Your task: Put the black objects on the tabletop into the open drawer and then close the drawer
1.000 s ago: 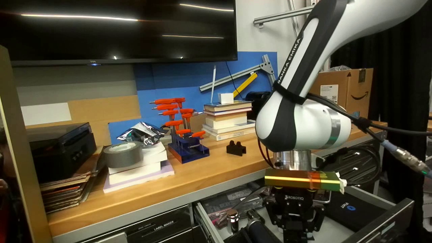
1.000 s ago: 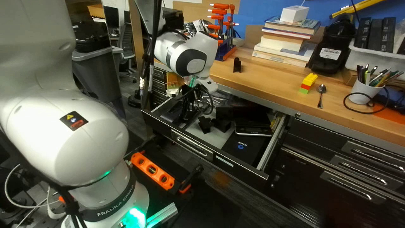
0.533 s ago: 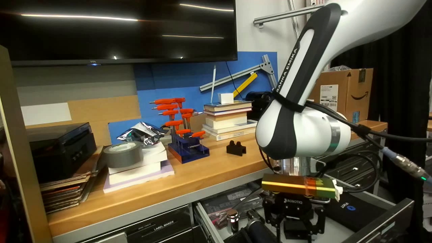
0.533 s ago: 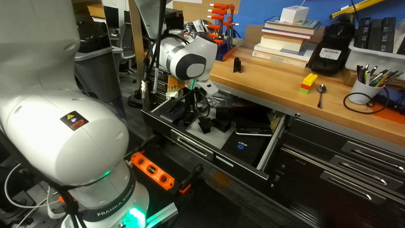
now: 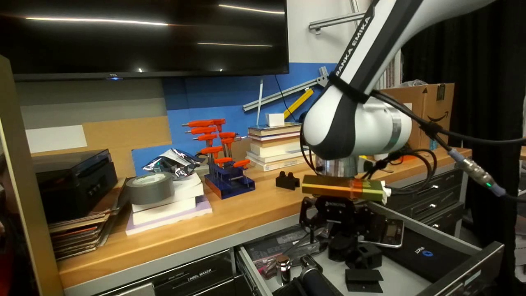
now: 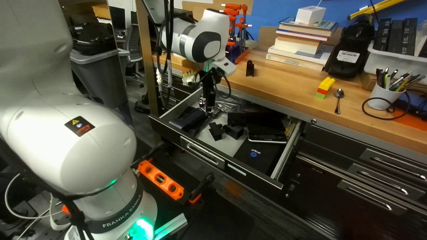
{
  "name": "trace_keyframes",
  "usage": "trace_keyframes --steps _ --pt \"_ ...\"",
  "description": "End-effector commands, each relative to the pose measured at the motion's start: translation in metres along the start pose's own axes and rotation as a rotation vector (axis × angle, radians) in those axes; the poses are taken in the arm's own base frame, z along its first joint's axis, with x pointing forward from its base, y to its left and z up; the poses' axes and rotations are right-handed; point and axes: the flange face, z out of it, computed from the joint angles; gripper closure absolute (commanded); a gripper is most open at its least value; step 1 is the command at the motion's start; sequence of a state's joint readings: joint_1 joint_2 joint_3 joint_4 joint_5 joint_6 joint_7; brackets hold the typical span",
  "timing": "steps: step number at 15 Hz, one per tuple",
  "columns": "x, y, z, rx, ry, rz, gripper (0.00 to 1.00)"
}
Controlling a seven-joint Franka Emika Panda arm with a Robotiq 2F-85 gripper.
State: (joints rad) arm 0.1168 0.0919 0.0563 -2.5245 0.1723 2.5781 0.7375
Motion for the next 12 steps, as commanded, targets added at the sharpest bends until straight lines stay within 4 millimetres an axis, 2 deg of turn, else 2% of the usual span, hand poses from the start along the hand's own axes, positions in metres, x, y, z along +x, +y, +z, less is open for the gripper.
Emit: trace_keyframes --steps 1,4,6,9,12 --pt "0.005 -0.034 -0.072 0.043 0.096 -0.056 0.0" --pt "0.014 -0.065 -0.116 0.087 0.152 -0.098 0.0" --pt "0.021 -0.086 -0.134 0.121 0.175 -0.088 0.0" --pt "0.035 -0.115 -0.15 0.163 0.197 -0.041 0.0" --pt "0.054 -0.14 -0.153 0.182 0.21 0.052 0.0"
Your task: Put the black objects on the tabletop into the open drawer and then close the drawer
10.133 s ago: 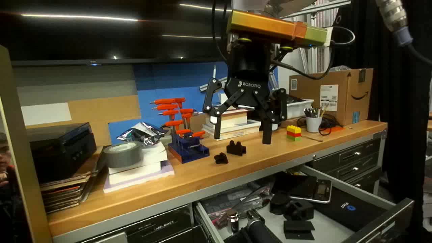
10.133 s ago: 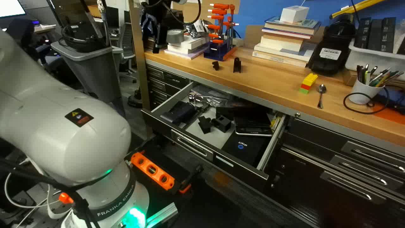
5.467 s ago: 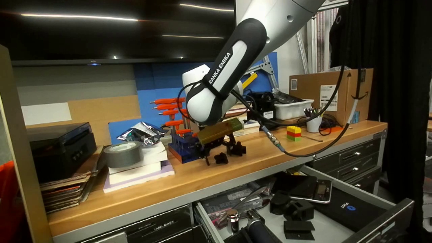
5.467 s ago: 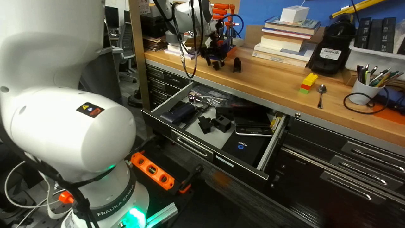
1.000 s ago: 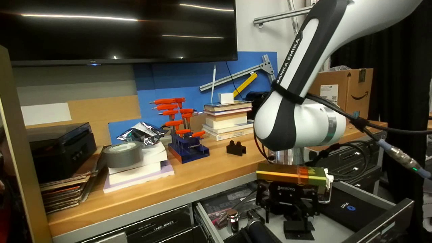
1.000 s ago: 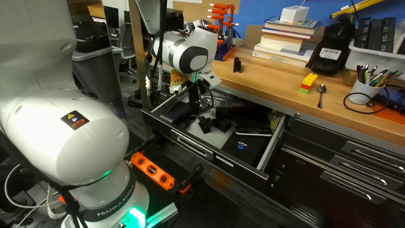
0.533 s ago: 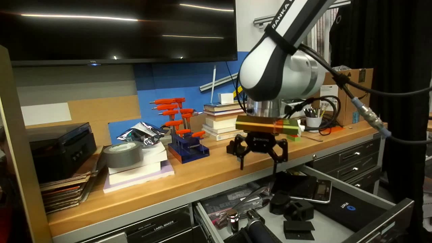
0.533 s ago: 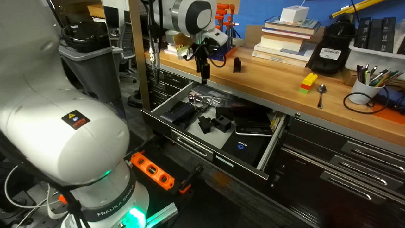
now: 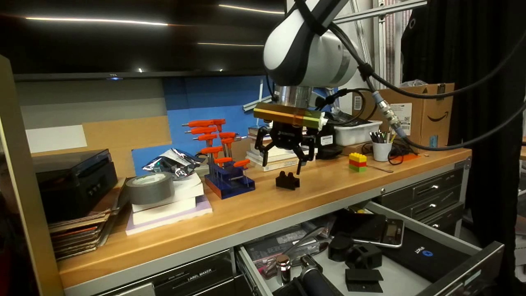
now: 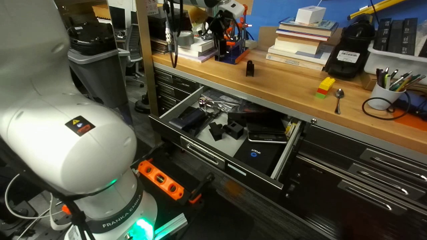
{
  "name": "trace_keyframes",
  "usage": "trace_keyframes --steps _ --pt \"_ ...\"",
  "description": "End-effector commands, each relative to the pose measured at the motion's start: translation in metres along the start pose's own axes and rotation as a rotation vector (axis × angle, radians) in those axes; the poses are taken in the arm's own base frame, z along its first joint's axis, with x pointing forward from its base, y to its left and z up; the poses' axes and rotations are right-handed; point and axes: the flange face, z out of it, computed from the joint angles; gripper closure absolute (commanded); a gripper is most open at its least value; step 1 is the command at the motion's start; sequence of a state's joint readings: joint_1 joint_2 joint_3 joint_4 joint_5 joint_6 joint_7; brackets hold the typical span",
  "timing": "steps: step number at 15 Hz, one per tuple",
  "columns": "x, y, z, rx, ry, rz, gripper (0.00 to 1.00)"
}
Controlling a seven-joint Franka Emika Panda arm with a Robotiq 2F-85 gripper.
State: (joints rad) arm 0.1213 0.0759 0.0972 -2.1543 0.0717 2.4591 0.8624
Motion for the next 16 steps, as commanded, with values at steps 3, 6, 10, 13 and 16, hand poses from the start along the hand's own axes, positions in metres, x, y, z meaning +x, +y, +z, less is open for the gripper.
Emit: trace_keyframes --steps 3,6,10,13,16 --pt "0.037 -0.049 0.022 -0.035 0.049 0.19 0.0" --pt "0.052 -0.06 0.041 -0.089 0.102 0.278 0.0" --pt "0.073 -0.065 0.055 -0.15 0.139 0.35 0.0" --pt "0.087 -0.06 0.066 -0.156 0.151 0.338 0.0" --pt "0.099 -0.05 0.081 -0.16 0.142 0.335 0.0"
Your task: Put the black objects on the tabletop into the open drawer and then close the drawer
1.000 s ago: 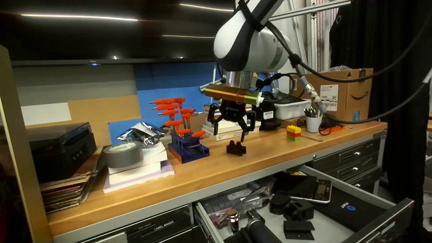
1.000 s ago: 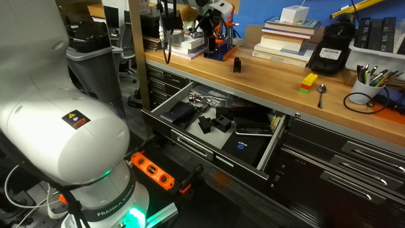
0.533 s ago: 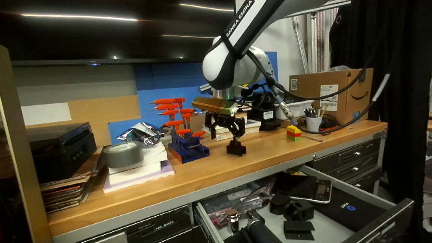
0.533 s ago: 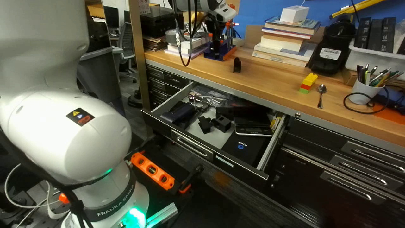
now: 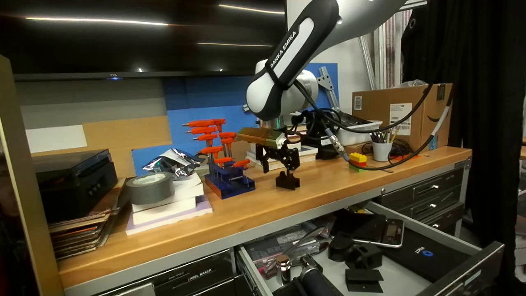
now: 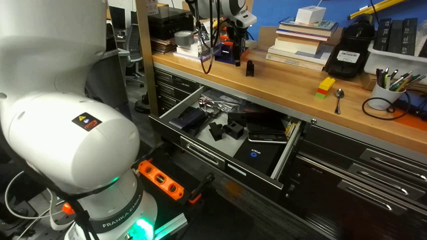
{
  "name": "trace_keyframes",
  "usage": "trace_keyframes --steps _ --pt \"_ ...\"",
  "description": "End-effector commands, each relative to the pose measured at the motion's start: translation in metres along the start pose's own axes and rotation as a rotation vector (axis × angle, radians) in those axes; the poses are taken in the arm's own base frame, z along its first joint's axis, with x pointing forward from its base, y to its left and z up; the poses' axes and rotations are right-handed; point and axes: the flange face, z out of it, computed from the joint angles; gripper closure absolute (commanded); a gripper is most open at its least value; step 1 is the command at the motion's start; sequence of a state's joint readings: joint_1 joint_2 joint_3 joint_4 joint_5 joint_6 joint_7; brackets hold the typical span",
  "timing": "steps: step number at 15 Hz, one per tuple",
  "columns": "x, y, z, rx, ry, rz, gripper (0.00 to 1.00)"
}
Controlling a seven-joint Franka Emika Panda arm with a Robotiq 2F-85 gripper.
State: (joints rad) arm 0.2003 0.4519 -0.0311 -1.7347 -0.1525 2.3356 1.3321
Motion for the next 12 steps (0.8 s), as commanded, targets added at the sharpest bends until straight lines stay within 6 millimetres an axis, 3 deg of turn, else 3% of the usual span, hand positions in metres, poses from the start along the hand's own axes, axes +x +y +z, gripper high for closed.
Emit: trace_keyframes --steps 1,6,12 --pt "0.016 -0.006 0.013 -0.004 0.019 -0.006 0.0" --pt "0.028 -0.004 0.035 -0.029 0.004 -0.032 0.0" --pt "0.037 -0.011 0.042 -0.018 -0.006 -0.058 0.0"
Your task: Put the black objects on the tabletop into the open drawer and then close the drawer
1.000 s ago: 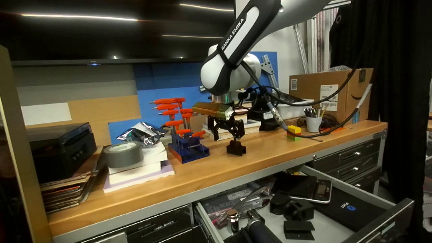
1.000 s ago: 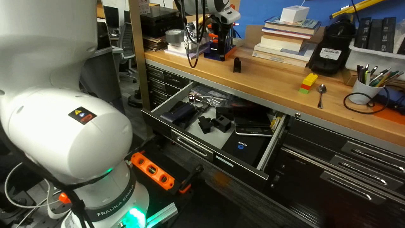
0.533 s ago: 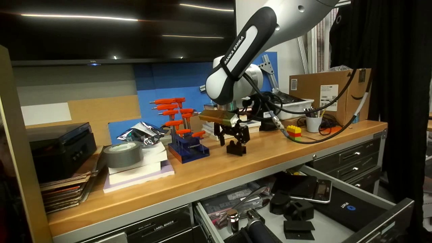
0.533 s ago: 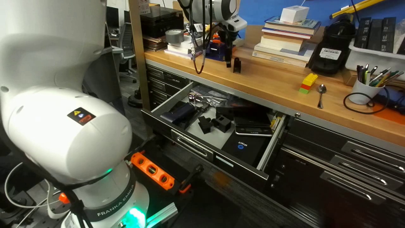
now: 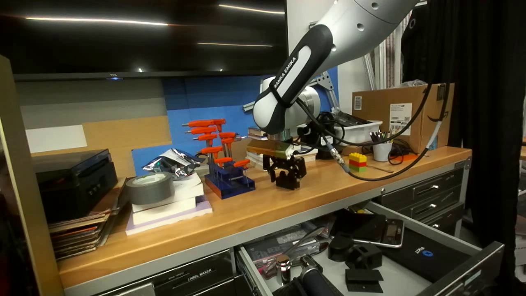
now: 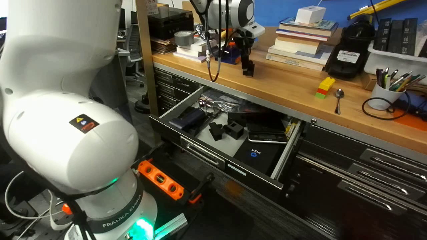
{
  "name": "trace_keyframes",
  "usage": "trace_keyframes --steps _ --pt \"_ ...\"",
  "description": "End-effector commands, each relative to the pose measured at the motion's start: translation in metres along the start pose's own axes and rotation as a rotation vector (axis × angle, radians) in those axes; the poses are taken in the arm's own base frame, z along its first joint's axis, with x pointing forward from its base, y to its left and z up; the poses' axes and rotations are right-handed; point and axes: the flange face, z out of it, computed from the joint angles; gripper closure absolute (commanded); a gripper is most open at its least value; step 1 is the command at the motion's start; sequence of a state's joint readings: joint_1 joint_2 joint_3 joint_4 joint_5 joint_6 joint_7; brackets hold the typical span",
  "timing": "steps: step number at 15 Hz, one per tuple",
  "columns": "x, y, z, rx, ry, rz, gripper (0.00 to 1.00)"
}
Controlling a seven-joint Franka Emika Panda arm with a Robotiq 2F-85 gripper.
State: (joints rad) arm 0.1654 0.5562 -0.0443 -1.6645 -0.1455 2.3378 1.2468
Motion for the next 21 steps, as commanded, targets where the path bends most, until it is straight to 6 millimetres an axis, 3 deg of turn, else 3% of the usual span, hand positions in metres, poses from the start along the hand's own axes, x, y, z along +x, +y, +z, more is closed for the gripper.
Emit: trace_keyframes --steps 1,13,14,15,17,21 --pt "0.011 -0.012 -0.002 0.024 -0.007 -0.02 0.0" --pt "0.037 -0.007 0.011 0.017 0.002 -0.017 0.0" --pt "0.037 -0.006 0.012 0.019 -0.004 -0.046 0.25" --pt "0.036 -0.006 0.013 0.019 -0.007 -0.056 0.26" --pt "0.036 -0.006 0.012 0.022 -0.021 -0.077 0.38" --pt "0.036 -0.001 0.008 0.017 -0.047 -0.103 0.38"
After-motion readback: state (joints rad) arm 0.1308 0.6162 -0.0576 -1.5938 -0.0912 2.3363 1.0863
